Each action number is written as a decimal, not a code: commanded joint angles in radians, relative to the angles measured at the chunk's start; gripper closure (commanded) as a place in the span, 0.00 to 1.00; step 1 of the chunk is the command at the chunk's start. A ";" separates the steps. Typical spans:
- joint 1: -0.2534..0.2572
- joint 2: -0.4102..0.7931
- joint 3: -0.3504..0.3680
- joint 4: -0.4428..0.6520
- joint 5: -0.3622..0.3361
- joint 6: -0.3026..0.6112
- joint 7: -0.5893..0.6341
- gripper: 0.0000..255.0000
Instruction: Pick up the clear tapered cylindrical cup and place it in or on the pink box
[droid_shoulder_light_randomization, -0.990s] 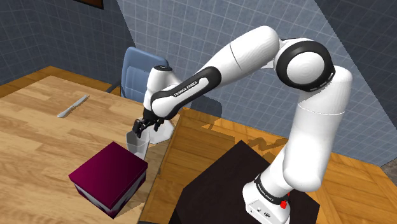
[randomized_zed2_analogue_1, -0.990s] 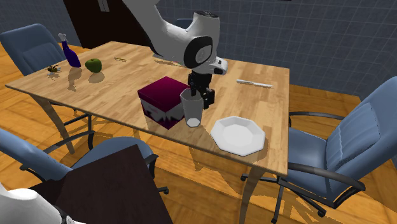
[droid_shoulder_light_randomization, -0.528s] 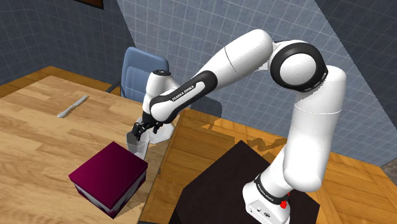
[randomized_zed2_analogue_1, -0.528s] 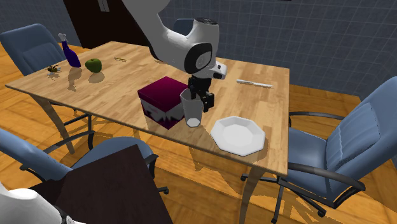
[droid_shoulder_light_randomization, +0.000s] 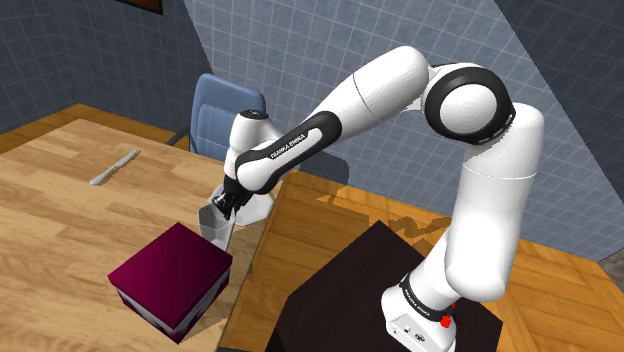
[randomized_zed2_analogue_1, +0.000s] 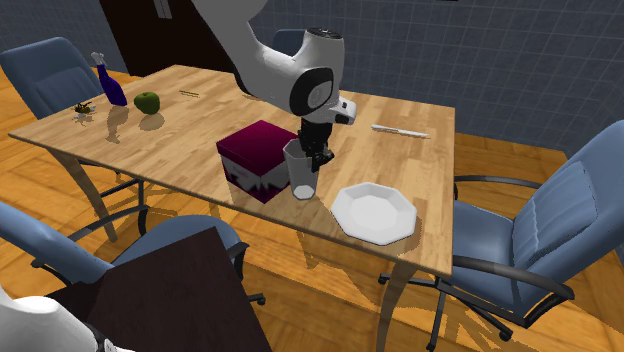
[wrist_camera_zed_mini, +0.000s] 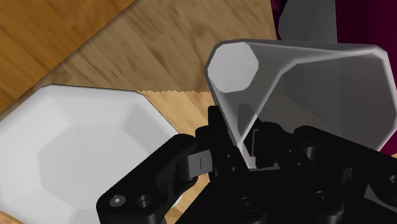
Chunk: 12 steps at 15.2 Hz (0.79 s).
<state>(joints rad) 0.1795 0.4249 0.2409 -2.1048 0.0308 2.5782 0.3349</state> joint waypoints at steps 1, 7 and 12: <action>0.000 0.000 0.000 0.000 0.000 0.000 0.000 1.00; -0.003 -0.022 0.004 0.000 0.005 -0.021 -0.001 1.00; -0.010 -0.074 0.012 0.003 0.017 -0.076 -0.004 1.00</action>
<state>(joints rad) 0.1701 0.3607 0.2511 -2.1035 0.0456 2.5138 0.3306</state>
